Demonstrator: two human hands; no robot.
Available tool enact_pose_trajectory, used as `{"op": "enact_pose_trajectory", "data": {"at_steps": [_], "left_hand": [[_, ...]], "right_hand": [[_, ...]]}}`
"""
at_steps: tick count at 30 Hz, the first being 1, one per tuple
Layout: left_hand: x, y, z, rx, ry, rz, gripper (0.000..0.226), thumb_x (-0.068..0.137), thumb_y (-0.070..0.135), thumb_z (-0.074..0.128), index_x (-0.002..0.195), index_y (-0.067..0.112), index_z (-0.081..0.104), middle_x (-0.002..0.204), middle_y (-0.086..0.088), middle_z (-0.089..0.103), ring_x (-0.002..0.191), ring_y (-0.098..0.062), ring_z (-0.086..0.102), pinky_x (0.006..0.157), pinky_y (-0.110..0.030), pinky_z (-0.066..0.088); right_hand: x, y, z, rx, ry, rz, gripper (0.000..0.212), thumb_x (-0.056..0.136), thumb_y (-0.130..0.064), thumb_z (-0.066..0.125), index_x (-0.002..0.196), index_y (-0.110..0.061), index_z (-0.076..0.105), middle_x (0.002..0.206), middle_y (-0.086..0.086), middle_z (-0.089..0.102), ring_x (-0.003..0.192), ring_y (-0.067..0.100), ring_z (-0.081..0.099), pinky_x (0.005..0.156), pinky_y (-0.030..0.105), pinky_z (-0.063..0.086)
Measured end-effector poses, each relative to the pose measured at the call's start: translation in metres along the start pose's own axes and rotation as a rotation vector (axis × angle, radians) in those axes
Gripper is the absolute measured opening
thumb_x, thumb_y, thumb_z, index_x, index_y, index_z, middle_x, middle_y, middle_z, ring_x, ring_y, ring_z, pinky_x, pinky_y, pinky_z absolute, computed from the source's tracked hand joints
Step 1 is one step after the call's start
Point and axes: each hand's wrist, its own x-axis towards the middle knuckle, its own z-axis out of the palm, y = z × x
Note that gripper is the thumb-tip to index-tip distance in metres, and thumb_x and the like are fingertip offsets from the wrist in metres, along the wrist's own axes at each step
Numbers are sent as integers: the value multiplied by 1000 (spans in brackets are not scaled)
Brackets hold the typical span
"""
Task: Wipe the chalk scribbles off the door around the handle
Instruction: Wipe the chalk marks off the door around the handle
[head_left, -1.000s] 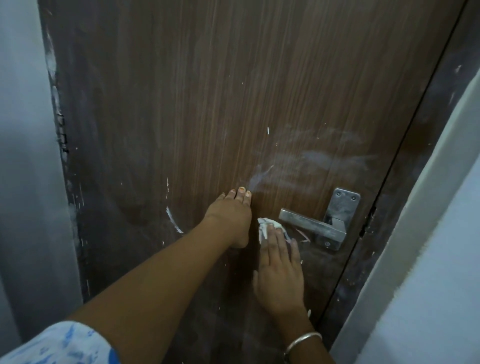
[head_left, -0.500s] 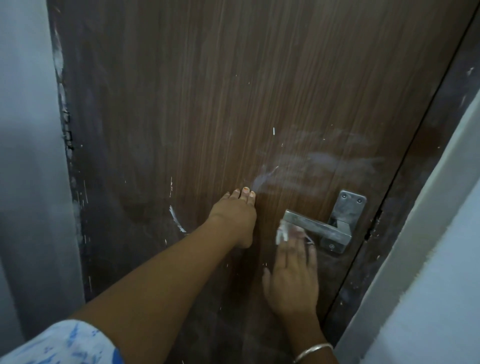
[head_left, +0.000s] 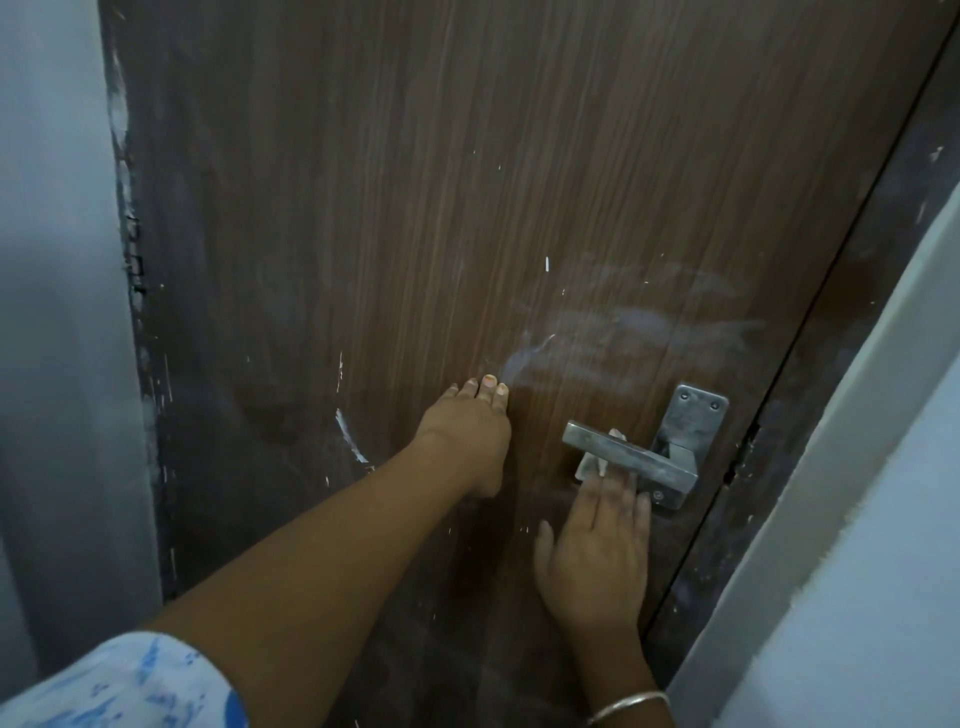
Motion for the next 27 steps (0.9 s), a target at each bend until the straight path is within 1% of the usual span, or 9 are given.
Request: {"op": "enact_pose_trajectory", "data": {"at_steps": [4,6,9,13,16,19,22,24,27], "left_hand": [[1,-1,0,0,-1,6,93,84,28,57,146,-1,-6,157,-20,-3,145,-31,3,118,-41,10],[2,-2,-1,-8,-11,10,92,85,27,56,146,0,-6,157,-20,-3,145,-31,3,118,-41,10],[0,-3,-1,-7,-9,12,92,85,26,57,147,0,-6,157,-19,-3,145,-31,2,118,-41,9],[0,2,1,6,2,-6,92,85,27,57,146,-1,-7,157,-20,-4,145,-32,1,118,-41,8],[1,3,2,19,3,-20,92,85,28,56,145,-2,-7,157,-21,-5,145,-32,1,118,-41,7],[1,2,2,27,4,-13,93,85,29,57,146,-2,-7,157,-20,-4,145,-31,1,118,-41,8],[0,1,1,27,-9,-12,95,85,28,58,146,-2,-8,157,-20,-5,145,-31,0,118,-41,7],[1,3,1,30,-17,-15,95,85,28,59,146,-2,-8,157,-20,-5,145,-32,0,118,-41,8],[0,4,1,32,-21,-24,95,85,28,58,146,-3,-8,156,-21,-5,145,-32,1,118,-41,8]], "right_hand": [[-5,-2,4,73,23,31,95,61,-32,76,138,4,32,143,29,33,135,39,28,109,49,21],[-25,-1,12,116,12,30,95,64,-29,70,141,4,26,149,27,22,140,36,15,110,51,23],[-46,4,20,125,6,-30,88,69,-29,57,141,8,22,150,26,17,140,38,14,106,55,31],[-22,8,12,123,29,-34,94,69,-30,69,143,4,21,151,23,21,141,33,14,112,48,19],[-6,8,8,108,43,-40,92,66,-29,74,139,4,28,147,24,30,138,33,21,109,48,22],[-25,12,18,117,-8,-33,98,67,-27,72,144,1,19,152,20,20,141,32,14,110,47,22],[-50,10,27,119,-64,-43,97,59,-20,76,139,8,27,149,23,20,138,37,20,106,51,29],[-50,5,27,124,-95,-51,95,59,-22,75,137,9,30,148,25,24,138,37,20,111,50,25],[-31,-14,19,125,-135,-129,97,58,-24,74,140,4,30,148,21,27,140,32,17,115,41,10]]}}
